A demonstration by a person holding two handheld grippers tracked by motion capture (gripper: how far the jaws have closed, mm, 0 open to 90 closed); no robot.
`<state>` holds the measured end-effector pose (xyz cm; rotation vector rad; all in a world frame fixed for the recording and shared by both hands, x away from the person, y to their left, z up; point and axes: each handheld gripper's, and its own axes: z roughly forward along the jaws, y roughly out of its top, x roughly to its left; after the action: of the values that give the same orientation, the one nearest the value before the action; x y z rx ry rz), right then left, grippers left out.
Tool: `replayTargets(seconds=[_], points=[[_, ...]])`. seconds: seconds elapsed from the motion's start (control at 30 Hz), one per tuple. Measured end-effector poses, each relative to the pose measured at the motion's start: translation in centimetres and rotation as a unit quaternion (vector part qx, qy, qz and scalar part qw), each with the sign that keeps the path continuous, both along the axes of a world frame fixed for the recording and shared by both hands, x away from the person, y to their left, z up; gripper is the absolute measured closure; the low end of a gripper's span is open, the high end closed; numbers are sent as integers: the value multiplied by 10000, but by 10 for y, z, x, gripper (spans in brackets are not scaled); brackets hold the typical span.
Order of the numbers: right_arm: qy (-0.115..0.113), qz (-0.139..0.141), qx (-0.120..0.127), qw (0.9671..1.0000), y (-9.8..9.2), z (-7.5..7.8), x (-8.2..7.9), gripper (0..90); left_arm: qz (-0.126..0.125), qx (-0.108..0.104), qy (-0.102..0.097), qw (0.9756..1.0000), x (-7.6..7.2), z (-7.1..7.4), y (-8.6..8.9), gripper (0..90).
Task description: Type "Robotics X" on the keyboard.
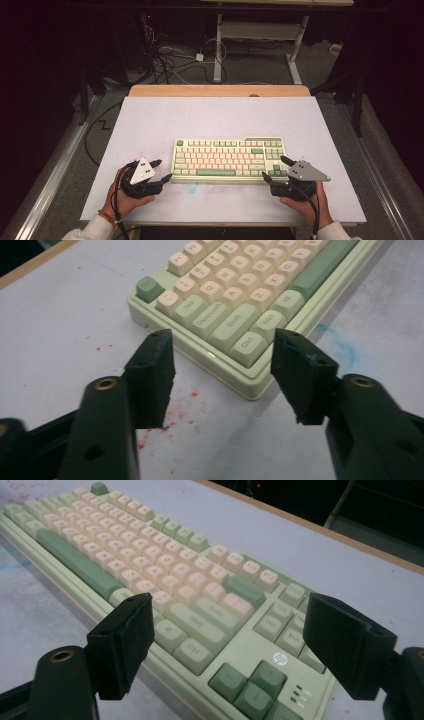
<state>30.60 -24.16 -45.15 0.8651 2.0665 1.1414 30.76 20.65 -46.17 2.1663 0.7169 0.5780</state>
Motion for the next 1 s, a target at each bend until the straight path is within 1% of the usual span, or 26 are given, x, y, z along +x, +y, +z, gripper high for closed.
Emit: replayTargets(seconds=[0.1,0.17,0.27,0.4,0.57,0.67,0.73,0.8,0.9,1.0], points=[[4,-23,-35,10000,-2,-2,-3,217,-108,13,63,9999,2,3,-2,583],[1,-45,-79,10000,-2,-3,-4,221,-184,79,87,9998,3,4,-5,670],[-16,-17,-174,9998,-2,-4,-6,222,-339,128,167,9992,6,6,-9,776],[-11,16,-207,9998,0,-5,-6,224,-470,181,225,9985,9,8,-18,867],[8,76,-289,9996,2,-6,-5,227,-559,139,406,9975,13,10,-29,880],[25,78,-284,9996,3,-7,-5,229,-588,121,516,9969,17,10,-34,880],[44,106,-312,9994,4,-7,-4,229,-564,164,512,9970,19,11,-38,881],[52,101,-331,9994,5,-8,-4,229,-559,182,567,9967,22,10,-41,880],[93,147,-329,9993,5,-9,-3,228,-585,194,570,9965,23,11,-44,880],[97,147,-338,9993,6,-10,-3,229,-619,113,549,9965,26,15,-46,880]])
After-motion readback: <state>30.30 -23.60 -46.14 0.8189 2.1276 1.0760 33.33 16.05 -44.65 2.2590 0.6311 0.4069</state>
